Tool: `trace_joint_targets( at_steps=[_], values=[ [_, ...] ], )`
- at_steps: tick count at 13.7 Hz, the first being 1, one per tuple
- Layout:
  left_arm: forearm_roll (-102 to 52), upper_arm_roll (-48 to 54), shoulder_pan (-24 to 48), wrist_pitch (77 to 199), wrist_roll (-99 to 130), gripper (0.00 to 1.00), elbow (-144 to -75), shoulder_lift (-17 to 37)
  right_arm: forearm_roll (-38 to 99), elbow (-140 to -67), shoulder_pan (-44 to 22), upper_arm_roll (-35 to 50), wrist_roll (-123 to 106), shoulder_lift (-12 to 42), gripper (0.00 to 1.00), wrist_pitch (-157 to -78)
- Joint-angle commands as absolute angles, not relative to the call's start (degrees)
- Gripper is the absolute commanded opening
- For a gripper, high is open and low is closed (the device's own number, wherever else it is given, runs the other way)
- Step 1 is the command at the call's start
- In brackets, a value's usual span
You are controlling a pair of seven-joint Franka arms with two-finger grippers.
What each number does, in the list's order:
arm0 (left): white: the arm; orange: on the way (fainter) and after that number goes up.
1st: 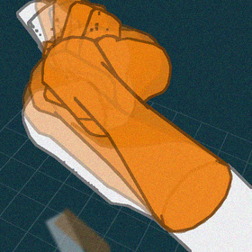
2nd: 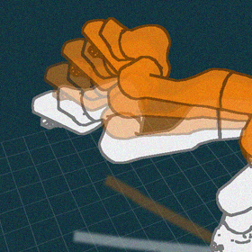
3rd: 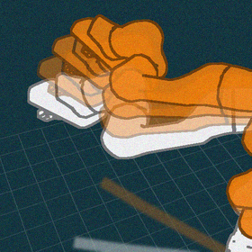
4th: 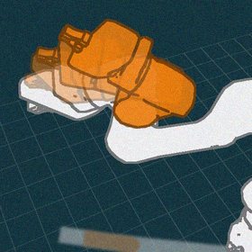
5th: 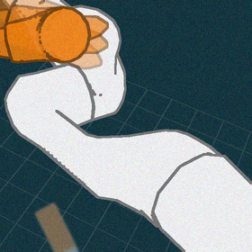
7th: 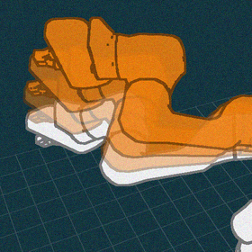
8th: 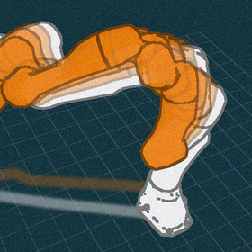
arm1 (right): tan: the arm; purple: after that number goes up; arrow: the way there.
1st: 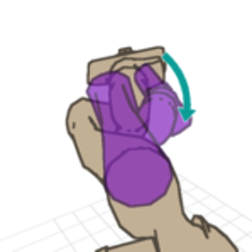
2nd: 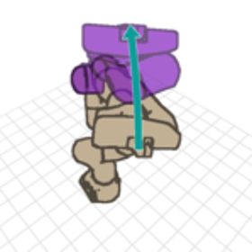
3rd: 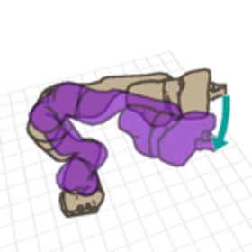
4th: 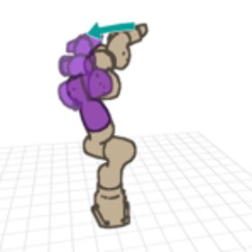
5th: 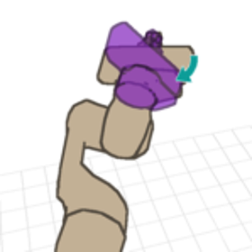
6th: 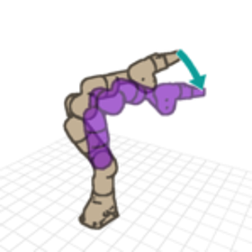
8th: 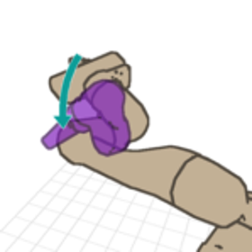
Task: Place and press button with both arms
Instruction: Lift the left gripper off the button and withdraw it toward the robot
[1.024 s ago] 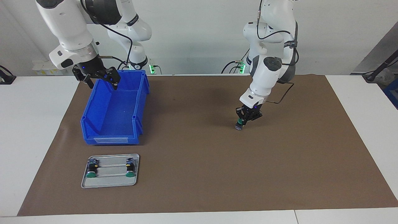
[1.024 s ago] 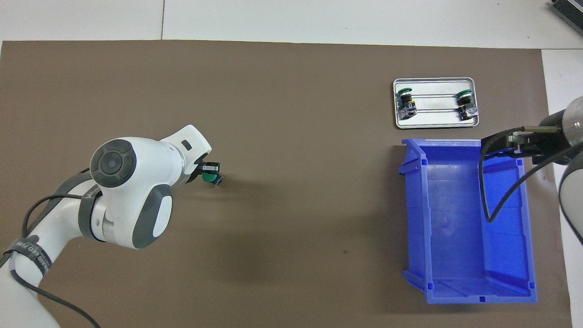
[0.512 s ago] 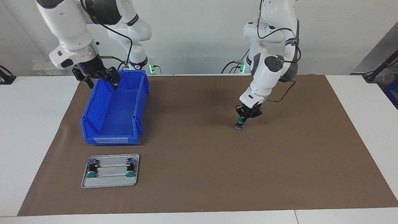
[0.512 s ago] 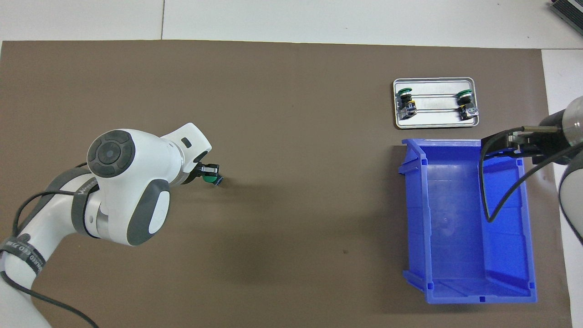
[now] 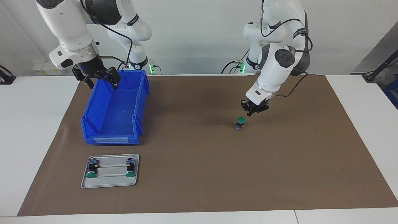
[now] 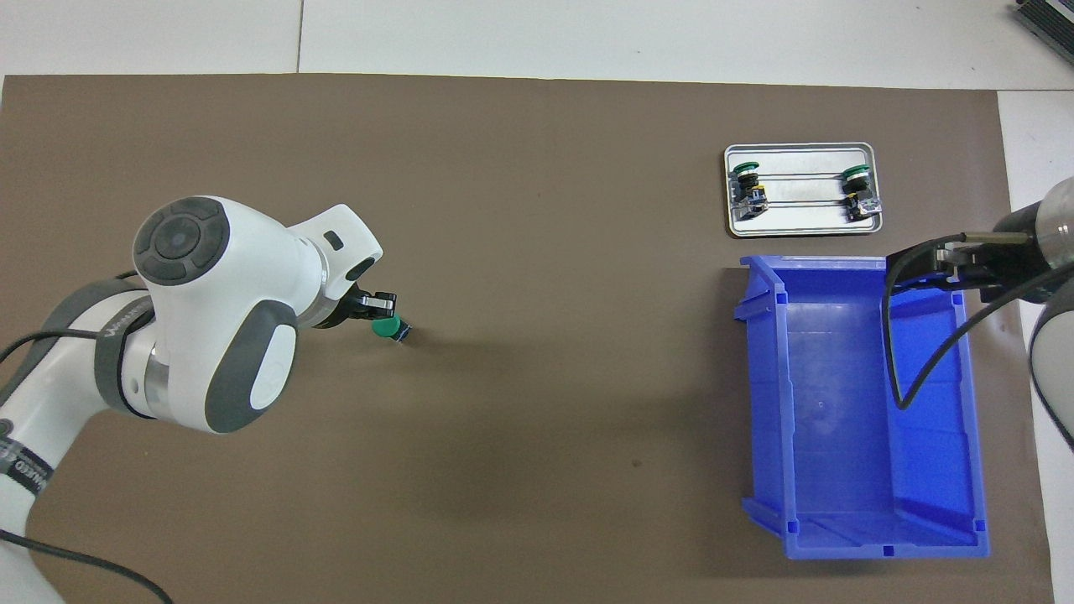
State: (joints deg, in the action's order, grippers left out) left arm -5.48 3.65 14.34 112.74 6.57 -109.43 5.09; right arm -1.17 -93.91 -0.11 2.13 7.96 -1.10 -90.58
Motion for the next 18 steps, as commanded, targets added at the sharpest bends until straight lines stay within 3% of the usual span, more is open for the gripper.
trace_joint_targets(
  at_steps=[1, 6, 8, 10, 11, 18],
  values=[
    [-0.81, 3.78, 9.6, 106.8, 2.91, 0.0, -105.74, 5.71, -0.26, -95.71, 0.53, 2.64, 6.94, -2.64, 1.0, -91.58],
    [2.99, 3.78, -0.42, 103.64, -7.09, 0.0, -102.23, 5.45, -0.26, -95.71, 0.53, 2.64, 6.94, -2.64, 1.0, -91.58],
    [2.99, 3.69, -1.58, 102.65, -11.23, 0.47, -100.46, 4.93, -0.26, -95.71, 0.53, 2.64, 6.94, -2.64, 1.0, -91.58],
    [2.99, 3.6, -1.5, 103.36, -12.21, 0.88, -98.63, 3.44, -0.26, -95.71, 0.53, 2.64, 6.94, -2.64, 1.0, -91.58],
    [2.64, 3.52, -1.49, 102.75, -12.22, 0.94, -97.05, 3.25, -0.26, -95.71, 0.53, 2.64, 6.94, -2.64, 1.0, -91.58],
    [-2.55, 3.51, -1.41, 95.73, -11.69, 0.99, -93.52, 0.53, -0.26, -95.71, 0.53, 2.64, 6.94, -2.64, 1.0, -91.58]
  ],
)
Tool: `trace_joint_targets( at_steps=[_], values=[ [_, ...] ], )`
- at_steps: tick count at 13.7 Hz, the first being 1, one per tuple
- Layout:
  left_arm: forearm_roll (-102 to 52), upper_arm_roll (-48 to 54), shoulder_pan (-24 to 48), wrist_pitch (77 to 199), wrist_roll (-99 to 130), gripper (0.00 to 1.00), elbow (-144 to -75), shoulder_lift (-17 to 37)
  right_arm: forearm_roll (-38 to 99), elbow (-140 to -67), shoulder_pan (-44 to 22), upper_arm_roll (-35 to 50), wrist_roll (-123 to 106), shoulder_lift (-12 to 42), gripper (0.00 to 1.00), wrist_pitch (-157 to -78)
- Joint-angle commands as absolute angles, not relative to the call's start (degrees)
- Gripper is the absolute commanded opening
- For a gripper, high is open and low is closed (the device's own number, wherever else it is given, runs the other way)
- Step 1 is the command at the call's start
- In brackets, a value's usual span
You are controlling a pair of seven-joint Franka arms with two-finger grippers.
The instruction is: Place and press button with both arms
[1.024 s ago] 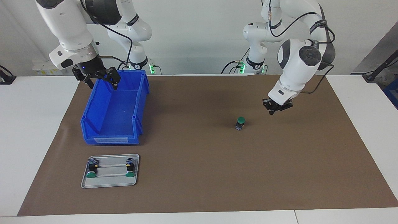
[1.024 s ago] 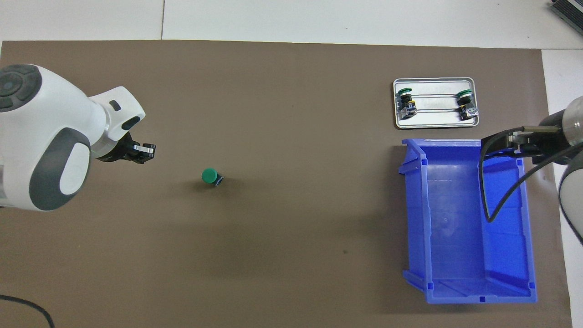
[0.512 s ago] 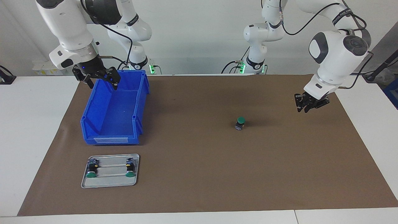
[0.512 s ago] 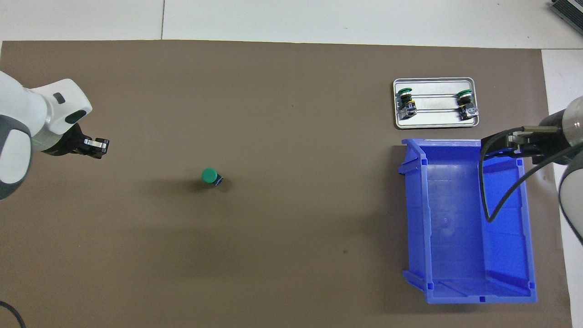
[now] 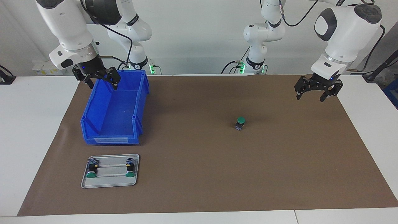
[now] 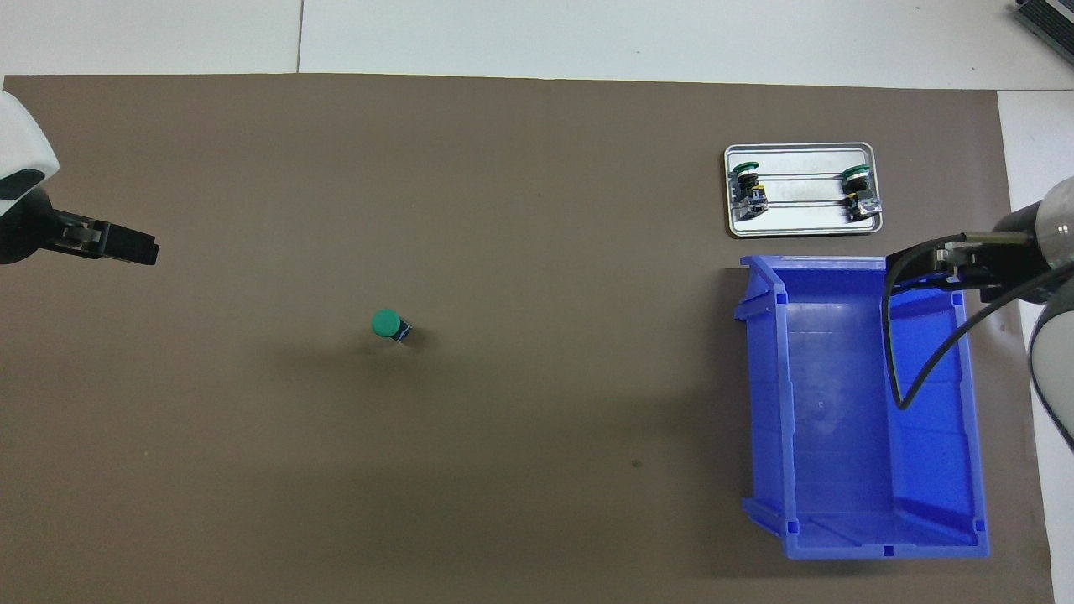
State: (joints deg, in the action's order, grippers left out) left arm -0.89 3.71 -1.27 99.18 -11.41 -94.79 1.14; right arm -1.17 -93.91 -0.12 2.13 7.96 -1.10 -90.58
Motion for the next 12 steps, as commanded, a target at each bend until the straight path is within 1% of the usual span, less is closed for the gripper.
trace_joint_targets(
  at_steps=[1, 5, 10, 12],
  values=[
    [-2.46, 3.6, -1.41, 94.84, -11.52, 0.99, -93.78, 0.01, -0.26, -95.71, 0.53, 2.64, 6.94, -2.64, 1.0, -91.58],
    [-2.11, 3.43, -1.58, 93.16, -10.64, 0.98, -96.41, -1.58, -0.26, -95.71, 0.53, 2.64, 6.94, -2.64, 1.0, -91.58],
    [-2.02, 3.51, -1.85, 94.48, -9.93, 0.94, -101.94, -4.13, -0.26, -95.71, 0.53, 2.64, 6.94, -2.64, 1.0, -91.58],
    [-2.02, 3.43, -1.85, 94.48, -9.93, 0.93, -102.22, -4.31, -0.26, -95.71, 0.53, 2.64, 6.94, -2.64, 1.0, -91.58]
  ],
)
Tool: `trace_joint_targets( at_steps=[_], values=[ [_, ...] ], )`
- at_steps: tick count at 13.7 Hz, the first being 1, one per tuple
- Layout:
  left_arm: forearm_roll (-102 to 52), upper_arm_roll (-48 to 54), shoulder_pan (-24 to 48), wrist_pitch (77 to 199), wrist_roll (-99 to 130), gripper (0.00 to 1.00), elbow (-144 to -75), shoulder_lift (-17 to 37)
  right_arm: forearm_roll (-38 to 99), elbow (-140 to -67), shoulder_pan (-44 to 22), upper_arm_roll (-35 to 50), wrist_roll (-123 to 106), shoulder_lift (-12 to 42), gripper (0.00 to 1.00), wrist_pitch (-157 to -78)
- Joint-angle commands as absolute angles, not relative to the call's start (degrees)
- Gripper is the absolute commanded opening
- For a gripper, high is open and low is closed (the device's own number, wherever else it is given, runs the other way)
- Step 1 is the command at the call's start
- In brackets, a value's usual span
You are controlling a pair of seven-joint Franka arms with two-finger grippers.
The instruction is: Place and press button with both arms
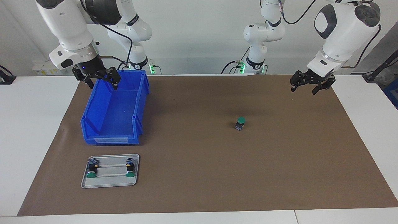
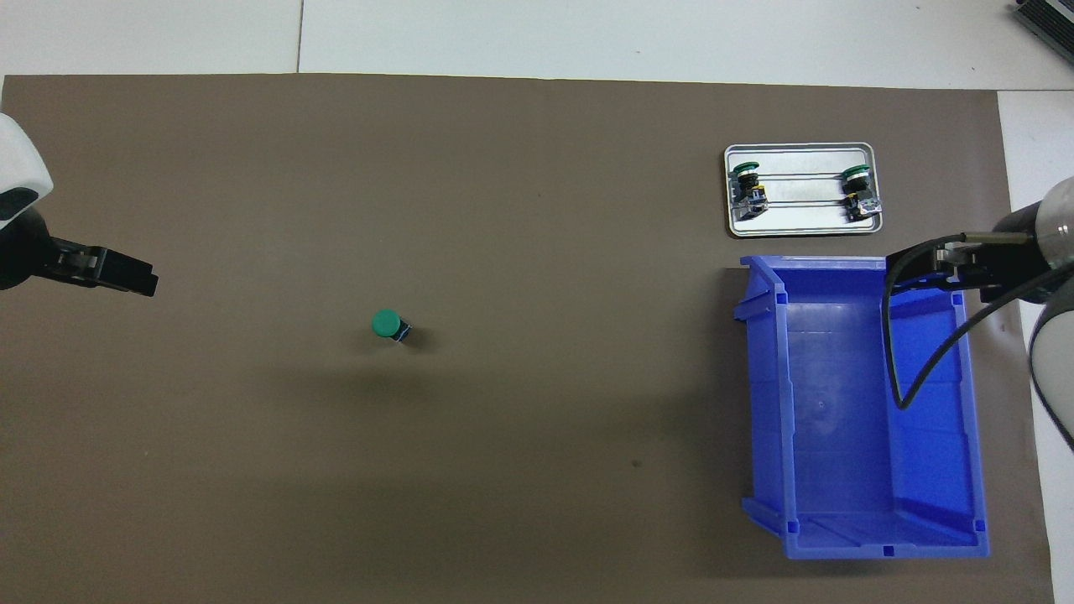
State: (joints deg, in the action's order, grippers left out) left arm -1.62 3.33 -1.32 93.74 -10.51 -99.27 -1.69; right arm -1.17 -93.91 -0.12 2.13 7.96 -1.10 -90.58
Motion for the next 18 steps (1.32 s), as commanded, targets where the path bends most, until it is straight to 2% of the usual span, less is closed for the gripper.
trace_joint_targets(
  at_steps=[1, 6, 9, 16, 18],
  values=[
    [-1.93, 3.51, -1.76, 94.4, -9.93, 0.93, -102.3, -4.39, -0.26, -95.71, 0.53, 2.64, 6.94, -2.64, 1.0, -91.58],
    [-0.7, 3.6, -0.88, 94.75, -10.02, 0.93, -105.03, -5.71, -0.26, -95.71, 0.44, 2.9, 6.77, -2.72, 1.0, -90.53],
    [-0.7, 3.6, -0.97, 94.83, -9.93, 0.98, -104.94, -5.71, -0.26, -95.54, 0.96, 3.08, 6.59, -2.72, 1.0, -90.61],
    [-0.7, 3.6, -1.5, 96.24, -9.41, 1.0, -100.91, -4.84, -0.44, -95.62, 0.27, 3.25, 7.99, -2.72, 1.0, -92.01],
    [-0.62, 3.6, -1.49, 96.5, -9.23, 1.0, -99.85, -4.57, -0.53, -95.62, -3.23, 3.34, 12.1, -2.55, 1.0, -93.59]
  ],
)
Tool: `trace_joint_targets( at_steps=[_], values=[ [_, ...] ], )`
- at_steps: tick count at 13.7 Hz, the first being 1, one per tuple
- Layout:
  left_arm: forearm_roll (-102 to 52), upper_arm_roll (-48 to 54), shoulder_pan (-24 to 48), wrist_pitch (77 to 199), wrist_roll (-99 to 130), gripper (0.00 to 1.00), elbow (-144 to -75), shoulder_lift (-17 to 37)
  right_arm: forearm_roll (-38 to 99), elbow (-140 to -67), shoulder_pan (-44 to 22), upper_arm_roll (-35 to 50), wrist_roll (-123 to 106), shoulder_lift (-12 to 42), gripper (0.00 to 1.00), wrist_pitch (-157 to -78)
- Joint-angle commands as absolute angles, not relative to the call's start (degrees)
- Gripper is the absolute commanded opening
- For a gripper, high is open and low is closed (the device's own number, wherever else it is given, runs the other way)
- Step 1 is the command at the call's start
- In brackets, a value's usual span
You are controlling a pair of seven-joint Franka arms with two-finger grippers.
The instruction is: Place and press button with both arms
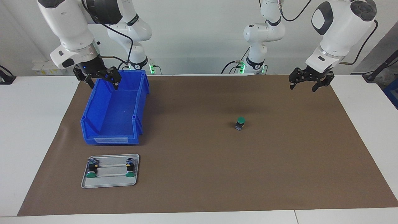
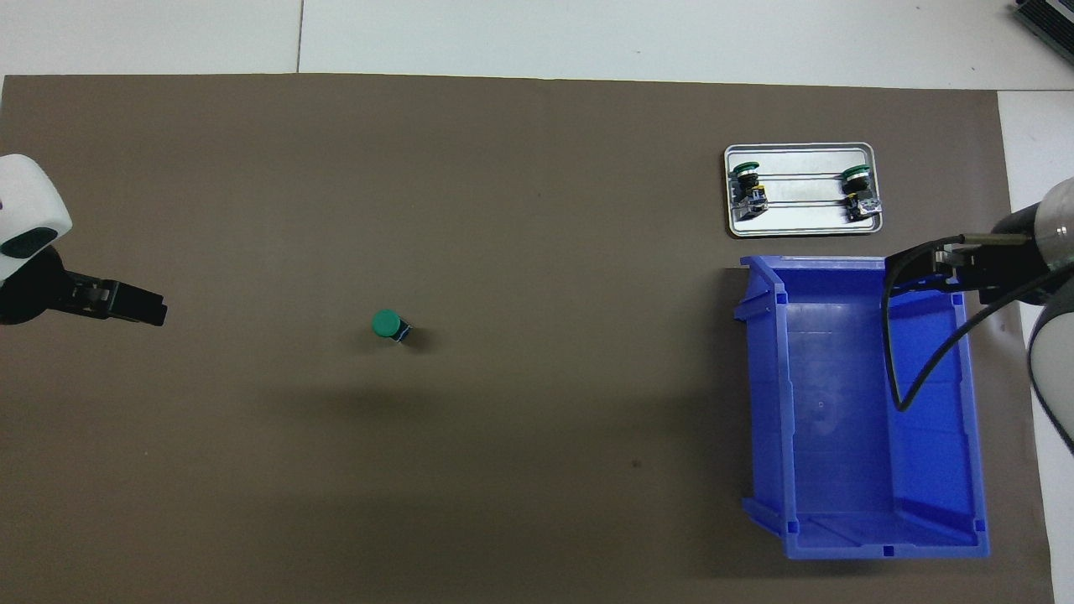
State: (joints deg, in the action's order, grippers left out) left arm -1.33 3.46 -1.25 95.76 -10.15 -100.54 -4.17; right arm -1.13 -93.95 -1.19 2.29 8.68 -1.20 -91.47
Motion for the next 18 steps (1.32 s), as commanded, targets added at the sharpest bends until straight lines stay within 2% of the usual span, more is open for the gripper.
trace_joint_targets(
  at_steps=[1, 6, 11, 18],
  values=[
    [-0.7, 3.6, -1.58, 97.03, -8.71, 1.0, -99.76, -4.66, -0.7, -95.71, -4.99, 3.34, 14.39, -2.37, 1.0, -94.65],
    [-0.62, 3.6, -1.58, 99.14, -5.45, 1.0, -99.84, -4.75, -0.88, -95.36, -15.45, 3.34, 29.32, 1.13, 1.0, -100.26],
    [-0.62, 3.6, -1.76, 98.18, -5.45, 1.0, -100.63, -5.27, -0.97, -87.99, -25.47, 3.34, 45.23, 11.4, 1.0, -103.97],
    [-0.62, 3.6, -1.76, 98.26, -5.45, 1.0, -100.72, -5.27, -1.14, -64.19, -34.0, 3.43, 58.88, 31.27, 0.99, -104.85]
  ],
)
